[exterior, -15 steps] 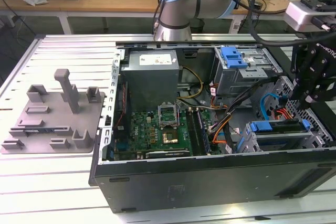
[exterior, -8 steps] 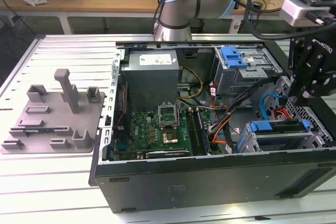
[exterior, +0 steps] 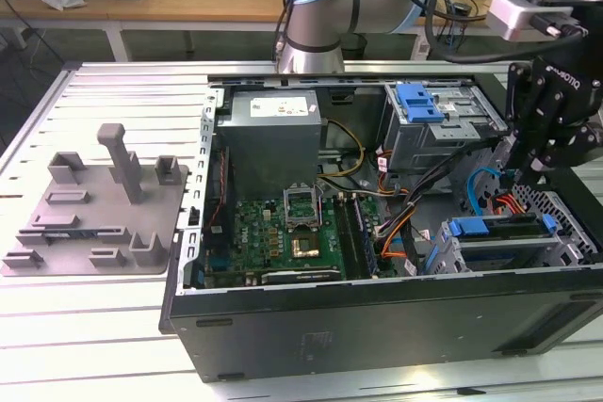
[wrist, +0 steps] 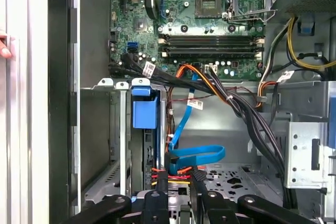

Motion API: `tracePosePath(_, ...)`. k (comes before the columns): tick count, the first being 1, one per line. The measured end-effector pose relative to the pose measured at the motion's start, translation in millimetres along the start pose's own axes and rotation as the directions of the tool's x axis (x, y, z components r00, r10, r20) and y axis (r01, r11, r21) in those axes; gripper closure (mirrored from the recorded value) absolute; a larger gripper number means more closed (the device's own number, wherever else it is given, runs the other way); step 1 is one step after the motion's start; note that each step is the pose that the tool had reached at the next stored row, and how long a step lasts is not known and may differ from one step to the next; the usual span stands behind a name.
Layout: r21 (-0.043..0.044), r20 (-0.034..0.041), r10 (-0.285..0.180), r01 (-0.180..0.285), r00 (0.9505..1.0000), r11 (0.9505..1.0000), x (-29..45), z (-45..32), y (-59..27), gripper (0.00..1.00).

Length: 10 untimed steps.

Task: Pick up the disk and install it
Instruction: 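Insert the second disk wire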

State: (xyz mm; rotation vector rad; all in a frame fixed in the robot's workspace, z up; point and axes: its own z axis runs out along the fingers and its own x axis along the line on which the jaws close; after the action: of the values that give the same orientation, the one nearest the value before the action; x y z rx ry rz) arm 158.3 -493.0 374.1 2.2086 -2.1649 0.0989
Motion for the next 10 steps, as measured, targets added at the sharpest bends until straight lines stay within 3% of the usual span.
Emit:
tracePosePath(4, 0.0017, -0.0046, -0.002, 0.002, 1.0000, 1.0000, -0.1, -0.1, 7.4, 0.69)
tracePosePath(10, 0.0012, -0.0049, 0.021, -0.021, 0.9998, 0.9998, 1.4, 0.0, 8.0, 0.69)
